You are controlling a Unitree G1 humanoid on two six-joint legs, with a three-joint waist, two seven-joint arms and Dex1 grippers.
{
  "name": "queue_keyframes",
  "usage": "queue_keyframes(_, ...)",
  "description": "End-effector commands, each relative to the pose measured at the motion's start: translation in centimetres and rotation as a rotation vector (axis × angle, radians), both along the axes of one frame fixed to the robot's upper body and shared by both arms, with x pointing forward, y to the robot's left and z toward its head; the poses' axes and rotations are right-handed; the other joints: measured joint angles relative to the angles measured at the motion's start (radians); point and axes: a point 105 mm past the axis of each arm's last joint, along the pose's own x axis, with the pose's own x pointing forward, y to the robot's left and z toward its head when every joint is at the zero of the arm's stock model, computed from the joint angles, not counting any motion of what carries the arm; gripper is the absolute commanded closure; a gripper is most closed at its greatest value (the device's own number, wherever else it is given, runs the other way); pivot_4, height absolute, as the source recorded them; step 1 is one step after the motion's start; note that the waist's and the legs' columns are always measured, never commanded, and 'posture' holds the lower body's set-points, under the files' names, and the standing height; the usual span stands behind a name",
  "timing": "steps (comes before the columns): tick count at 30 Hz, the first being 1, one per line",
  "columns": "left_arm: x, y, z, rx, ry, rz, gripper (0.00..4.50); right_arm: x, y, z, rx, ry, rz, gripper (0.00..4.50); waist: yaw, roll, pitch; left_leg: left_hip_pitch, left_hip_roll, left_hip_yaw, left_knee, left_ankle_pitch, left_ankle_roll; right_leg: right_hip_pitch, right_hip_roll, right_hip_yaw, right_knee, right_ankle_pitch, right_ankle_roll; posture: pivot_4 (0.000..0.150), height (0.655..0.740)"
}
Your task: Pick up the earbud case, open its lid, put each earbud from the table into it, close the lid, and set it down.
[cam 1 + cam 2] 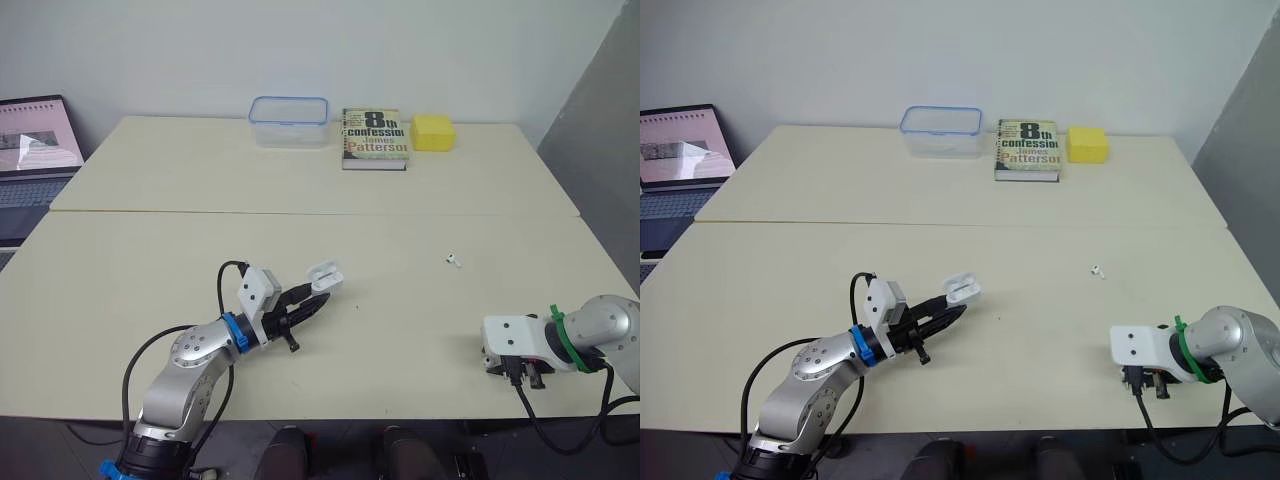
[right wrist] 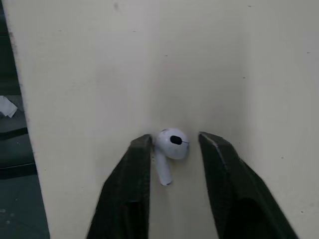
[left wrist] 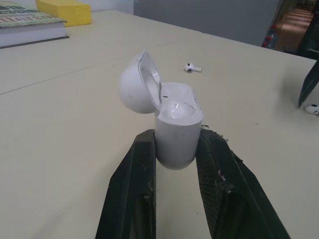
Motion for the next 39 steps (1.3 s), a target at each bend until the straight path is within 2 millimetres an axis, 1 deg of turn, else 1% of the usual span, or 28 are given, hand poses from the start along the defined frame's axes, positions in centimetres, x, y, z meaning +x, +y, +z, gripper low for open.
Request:
queue_keyframes(1, 0.0, -0.2, 1.4, -0.018, -0.058, -0.008, 3.73, 0.2, -0.1, -0.1, 0.016, -0.001, -0.023, 4.09, 0.000, -0.001, 0.000, 0.000, 0.000, 0.000, 0.000, 0.000, 0.000, 0.000, 0.000, 0.000, 0.000, 0.000, 0.000, 0.150, 0.7400)
queue_keyframes(4, 0.0, -0.3, 1.5, -0.026, -0.062, -0.011, 3.73, 0.6, 0.1, 0.8, 0.039, -0.032, -0.022, 4.09, 0.000, -0.001, 0.000, 0.000, 0.000, 0.000, 0.000, 0.000, 0.000, 0.000, 0.000, 0.000, 0.000, 0.000, 0.000, 0.150, 0.7400)
queue_keyframes(7, 0.2, -0.5, 1.9, -0.043, -0.081, -0.012, 3.73, 1.4, 1.1, 3.1, 0.145, -0.081, -0.038, 4.09, 0.000, 0.000, 0.000, 0.000, 0.000, 0.001, 0.000, 0.000, 0.000, -0.001, 0.000, 0.000, 0.000, 0.000, 0.000, 0.150, 0.7400)
queue_keyframes(10, 0.4, -0.7, 2.4, -0.066, -0.112, 0.001, 3.73, 2.1, 3.9, 6.1, 0.368, -0.117, -0.052, 4.09, -0.001, 0.000, 0.000, -0.001, 0.000, 0.002, 0.000, 0.000, 0.000, -0.002, 0.001, 0.001, 0.001, 0.001, 0.000, 0.150, 0.7400)
queue_keyframes(13, 0.5, -1.3, 2.9, -0.090, -0.140, 0.004, 3.73, 2.6, 8.0, 8.9, 0.651, -0.135, -0.060, 4.09, 0.000, 0.000, 0.000, -0.001, 0.002, 0.000, -0.001, 0.000, 0.000, -0.002, 0.003, 0.001, 0.001, 0.001, -0.001, 0.150, 0.7400)
queue_keyframes(16, 0.3, -1.9, 3.0, -0.099, -0.151, 0.001, 3.73, 2.8, 11.6, 11.0, 0.888, -0.144, -0.053, 4.09, 0.000, 0.000, 0.000, -0.002, 0.002, -0.002, -0.001, 0.000, 0.000, -0.002, 0.004, -0.001, 0.001, 0.001, -0.001, 0.150, 0.7400)
queue_keyframes(20, 0.5, -2.1, 3.2, -0.108, -0.167, 0.014, 3.73, 3.3, 15.0, 13.4, 1.133, -0.205, -0.071, 4.09, 0.000, 0.000, 0.000, -0.003, 0.002, -0.002, -0.001, 0.000, 0.000, -0.003, 0.003, 0.000, 0.001, 0.001, -0.001, 0.150, 0.7400)
queue_keyframes(24, 0.9, -2.2, 3.5, -0.114, -0.191, 0.024, 3.73, 4.4, 17.6, 13.8, 1.296, -0.261, -0.116, 4.09, 0.001, 0.000, 0.000, -0.003, 0.001, -0.001, -0.001, 0.000, 0.000, -0.003, 0.003, 0.000, 0.001, 0.001, -0.001, 0.150, 0.7400)
queue_keyframes(29, 1.4, -2.2, 3.9, -0.110, -0.220, 0.035, 3.73, 4.5, 19.8, 13.3, 1.404, -0.221, -0.147, 4.09, -0.001, 0.001, 0.000, -0.002, 0.001, -0.001, -0.001, 0.000, 0.000, -0.003, 0.003, 0.000, 0.002, 0.002, -0.002, 0.150, 0.7400)
queue_keyframes(31, 1.6, -2.1, 4.0, -0.109, -0.226, 0.039, 3.73, 4.5, 20.3, 12.6, 1.411, -0.242, -0.150, 4.09, -0.001, 0.001, 0.000, -0.003, 0.001, -0.001, -0.001, 0.000, 0.000, -0.004, 0.004, 0.000, 0.002, 0.004, -0.006, 0.150, 0.7400)
queue_keyframes(34, 1.7, -2.0, 4.1, -0.107, -0.231, 0.043, 3.73, 4.6, 20.8, 11.8, 1.413, -0.267, -0.163, 4.09, -0.002, 0.001, 0.000, -0.003, 0.001, -0.001, -0.001, 0.000, 0.000, -0.005, 0.004, 0.001, 0.002, 0.004, -0.006, 0.150, 0.7400)
queue_keyframes(39, 1.9, -1.9, 4.3, -0.107, -0.238, 0.047, 3.73, 5.5, 20.7, 11.1, 1.438, -0.340, -0.229, 4.09, -0.002, 0.001, 0.000, -0.003, 0.002, 0.000, -0.001, 0.000, 0.000, -0.005, 0.006, 0.001, 0.002, 0.004, -0.006, 0.150, 0.7400)
